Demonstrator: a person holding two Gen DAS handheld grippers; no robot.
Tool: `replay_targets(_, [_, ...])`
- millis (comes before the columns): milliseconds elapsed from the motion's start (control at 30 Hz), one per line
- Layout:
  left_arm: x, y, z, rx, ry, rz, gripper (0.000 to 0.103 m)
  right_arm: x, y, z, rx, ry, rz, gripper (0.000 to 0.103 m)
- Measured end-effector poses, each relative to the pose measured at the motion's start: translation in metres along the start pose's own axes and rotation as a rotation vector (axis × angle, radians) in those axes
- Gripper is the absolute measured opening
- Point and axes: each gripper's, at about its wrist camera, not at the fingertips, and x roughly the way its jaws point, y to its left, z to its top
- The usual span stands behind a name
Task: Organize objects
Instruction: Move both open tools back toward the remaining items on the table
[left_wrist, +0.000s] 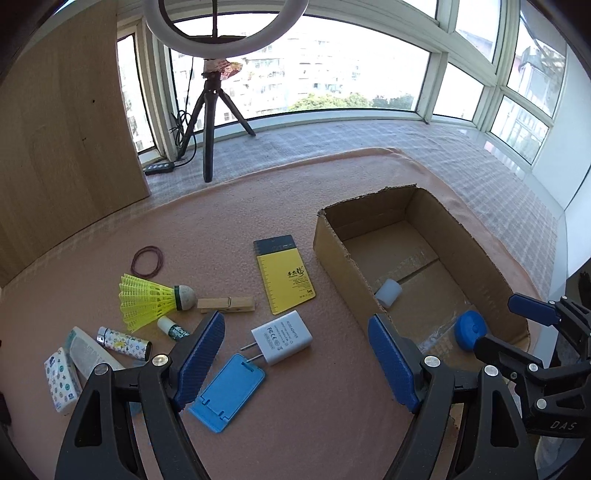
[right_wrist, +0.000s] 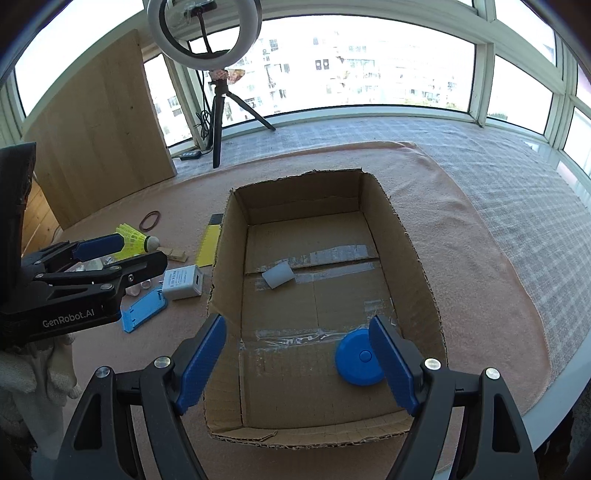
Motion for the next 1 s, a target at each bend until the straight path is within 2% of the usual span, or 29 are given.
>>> replay_targets(533, [-0.019, 0.113, -0.053, -0.160, 0.052, 0.101, 0.082, 0.019, 0.069, 0.008, -0.064, 0.045, 0.111, 0.076])
replay_targets(833, [-0.008, 0.111, -0.070, -0.121, 0.104, 0.057, 0.082, 0.034, 0.093, 0.015, -0.080, 0.072, 0.136, 0.076])
replay_targets(1000, [0.002, 0.115, -0.069, -0.150, 0.122, 0.045, 0.080, 0.040, 0.104, 0.022, -0.102, 0.070, 0.141, 0.076])
